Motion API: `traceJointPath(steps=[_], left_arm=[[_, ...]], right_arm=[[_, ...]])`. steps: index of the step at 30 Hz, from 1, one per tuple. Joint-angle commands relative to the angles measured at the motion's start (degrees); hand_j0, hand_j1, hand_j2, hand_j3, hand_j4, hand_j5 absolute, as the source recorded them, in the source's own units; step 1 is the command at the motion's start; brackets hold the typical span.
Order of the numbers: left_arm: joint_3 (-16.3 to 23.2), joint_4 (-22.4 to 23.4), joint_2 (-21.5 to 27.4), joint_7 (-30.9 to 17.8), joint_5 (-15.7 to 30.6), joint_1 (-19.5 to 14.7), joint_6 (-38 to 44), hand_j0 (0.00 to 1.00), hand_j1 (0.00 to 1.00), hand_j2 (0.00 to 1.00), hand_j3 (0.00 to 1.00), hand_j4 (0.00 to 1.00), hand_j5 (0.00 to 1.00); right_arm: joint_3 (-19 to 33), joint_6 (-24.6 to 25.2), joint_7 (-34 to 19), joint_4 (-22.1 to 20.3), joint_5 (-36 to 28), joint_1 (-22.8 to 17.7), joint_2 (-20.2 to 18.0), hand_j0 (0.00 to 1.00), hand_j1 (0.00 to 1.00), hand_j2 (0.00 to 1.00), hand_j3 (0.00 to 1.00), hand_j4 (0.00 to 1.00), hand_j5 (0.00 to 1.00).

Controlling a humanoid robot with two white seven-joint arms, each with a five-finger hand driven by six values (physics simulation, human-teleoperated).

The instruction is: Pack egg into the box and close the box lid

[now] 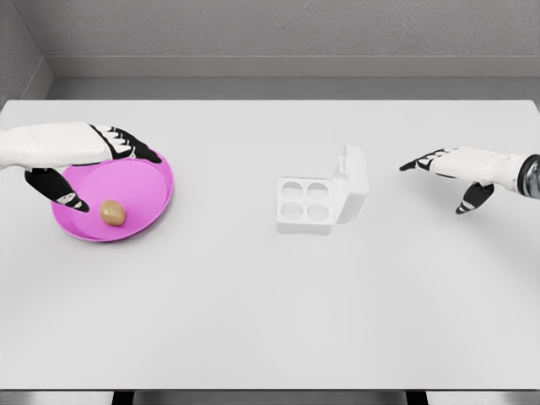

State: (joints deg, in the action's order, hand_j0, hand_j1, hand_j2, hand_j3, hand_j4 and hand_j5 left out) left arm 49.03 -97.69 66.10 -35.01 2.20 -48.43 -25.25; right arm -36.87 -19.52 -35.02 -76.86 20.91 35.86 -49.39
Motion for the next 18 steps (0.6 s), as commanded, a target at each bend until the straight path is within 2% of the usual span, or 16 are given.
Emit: traceJointPath(steps=[1,6,13,14,16,18], left_arm=[[0.01,0.21,-0.09,0.01,-2.02,0.00,-2.87,1.00,1.00,1.00,1.00,1.00,1.00],[0.28,0.92,-1.59,0.01,-2.55,1.32,-4.11,1.00,1.00,1.00,1.00,1.00,1.00],[0.45,5.31,-3.43,0.01,-7.03,2.11,-4.02,1.00,1.00,1.00,1.00,1.00,1.00],[0.37,6.72,-4.57,0.01,-8.97,2.20,-4.02,1.00,1.00,1.00,1.00,1.00,1.00],[0.37,7.51,-5.10,0.01,-9.23,2.20,-4.02,1.00,1.00,1.00,1.00,1.00,1.00],[0.37,8.48,-5.36,0.01,-10.72,2.20,-4.02,1.00,1.00,1.00,1.00,1.00,1.00]], right_arm=[[-0.04,0.01,0.02,-0.04,-0.17,0.09,-0.09,1.00,1.00,1.00,1.00,1.00,1.00],[-0.83,0.18,0.02,0.04,-0.26,0.35,-0.27,1.00,1.00,1.00,1.00,1.00,1.00],[-0.48,0.10,0.02,1.28,-0.26,1.14,-0.53,1.00,1.00,1.00,1.00,1.00,1.00],[-0.83,0.10,0.02,0.66,-0.26,0.88,-0.62,1.00,1.00,1.00,1.00,1.00,1.00],[-0.83,0.10,0.02,-2.32,-0.17,0.79,-0.88,1.00,1.00,1.00,1.00,1.00,1.00],[-0.22,-1.75,0.02,-2.51,-0.17,0.97,-0.88,1.00,1.00,1.00,1.00,1.00,1.00]])
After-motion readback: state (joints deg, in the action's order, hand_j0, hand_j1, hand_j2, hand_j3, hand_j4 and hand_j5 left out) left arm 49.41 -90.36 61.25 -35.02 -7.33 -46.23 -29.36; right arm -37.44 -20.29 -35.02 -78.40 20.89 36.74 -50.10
